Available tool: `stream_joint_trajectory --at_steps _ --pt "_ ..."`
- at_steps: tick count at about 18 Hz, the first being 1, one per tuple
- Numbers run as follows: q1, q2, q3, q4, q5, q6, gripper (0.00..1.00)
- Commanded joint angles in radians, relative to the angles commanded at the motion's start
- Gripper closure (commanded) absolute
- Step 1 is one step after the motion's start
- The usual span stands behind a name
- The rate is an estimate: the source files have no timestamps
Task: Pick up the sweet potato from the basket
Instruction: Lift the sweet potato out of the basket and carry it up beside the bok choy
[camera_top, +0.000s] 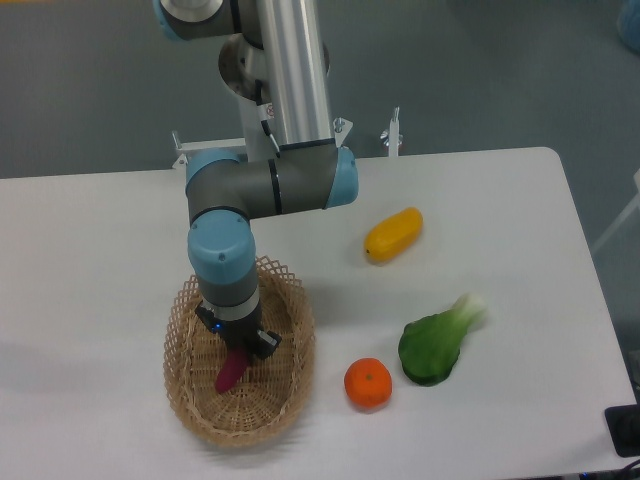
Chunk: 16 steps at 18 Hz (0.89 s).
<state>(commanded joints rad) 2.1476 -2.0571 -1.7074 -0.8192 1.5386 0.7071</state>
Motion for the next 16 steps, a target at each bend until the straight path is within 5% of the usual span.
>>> stream_joint_trajectory --at_steps 7,11,16 --pt "0.037 0.081 0.060 -0.012 0.000 0.060 0.60" --pt "0.126 0.150 0.061 -0.035 -0.006 0.075 0.60" --pt "0.283 0.209 0.078 -0.101 -0.014 0.264 0.60"
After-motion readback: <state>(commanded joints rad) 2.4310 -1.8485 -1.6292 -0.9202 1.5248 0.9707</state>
